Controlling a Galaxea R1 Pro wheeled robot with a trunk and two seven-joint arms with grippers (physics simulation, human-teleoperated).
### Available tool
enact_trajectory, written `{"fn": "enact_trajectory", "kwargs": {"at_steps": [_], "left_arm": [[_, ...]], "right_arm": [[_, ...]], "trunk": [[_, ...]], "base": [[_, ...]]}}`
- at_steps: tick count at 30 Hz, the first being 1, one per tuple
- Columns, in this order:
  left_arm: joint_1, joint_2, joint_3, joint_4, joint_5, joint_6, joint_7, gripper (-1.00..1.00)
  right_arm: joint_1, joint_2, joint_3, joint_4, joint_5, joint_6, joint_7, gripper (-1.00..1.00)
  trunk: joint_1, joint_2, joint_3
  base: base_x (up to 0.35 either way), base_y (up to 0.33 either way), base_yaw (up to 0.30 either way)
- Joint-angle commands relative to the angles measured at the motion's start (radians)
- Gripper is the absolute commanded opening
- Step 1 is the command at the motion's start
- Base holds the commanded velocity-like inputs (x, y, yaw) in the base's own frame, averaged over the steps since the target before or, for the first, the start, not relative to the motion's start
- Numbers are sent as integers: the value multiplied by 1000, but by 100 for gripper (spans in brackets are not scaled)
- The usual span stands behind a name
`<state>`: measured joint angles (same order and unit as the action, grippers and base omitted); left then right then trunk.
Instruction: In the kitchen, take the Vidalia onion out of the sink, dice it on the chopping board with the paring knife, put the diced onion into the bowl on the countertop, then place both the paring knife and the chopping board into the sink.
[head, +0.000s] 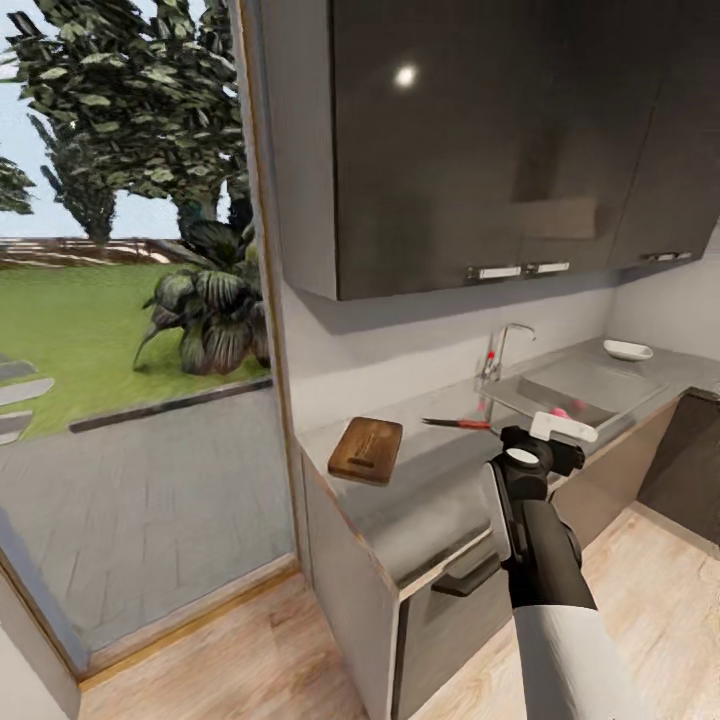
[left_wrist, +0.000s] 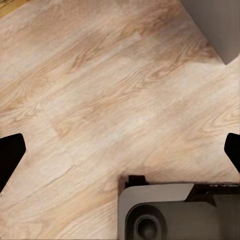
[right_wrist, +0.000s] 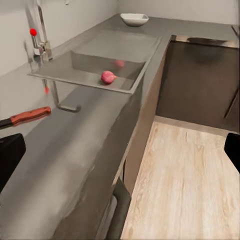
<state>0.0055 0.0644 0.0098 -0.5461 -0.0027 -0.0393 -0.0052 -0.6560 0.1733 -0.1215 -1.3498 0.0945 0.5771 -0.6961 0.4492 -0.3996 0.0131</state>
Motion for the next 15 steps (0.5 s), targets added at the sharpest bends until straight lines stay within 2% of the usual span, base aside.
{"fn": "enact_trajectory", "kwargs": {"at_steps": [1, 15], "left_arm": [[1, 0, 1, 0, 0, -2, 0, 100], [1, 0, 1, 7, 0, -2, -1, 100]], "right_arm": [[0, 1, -1, 5, 10, 6, 3, 100], [0, 1, -1, 22, 8, 3, 3, 100]], "trunk": [[1, 0, 1], [1, 0, 18]], "base": [[238, 251, -209], [242, 249, -203]]}}
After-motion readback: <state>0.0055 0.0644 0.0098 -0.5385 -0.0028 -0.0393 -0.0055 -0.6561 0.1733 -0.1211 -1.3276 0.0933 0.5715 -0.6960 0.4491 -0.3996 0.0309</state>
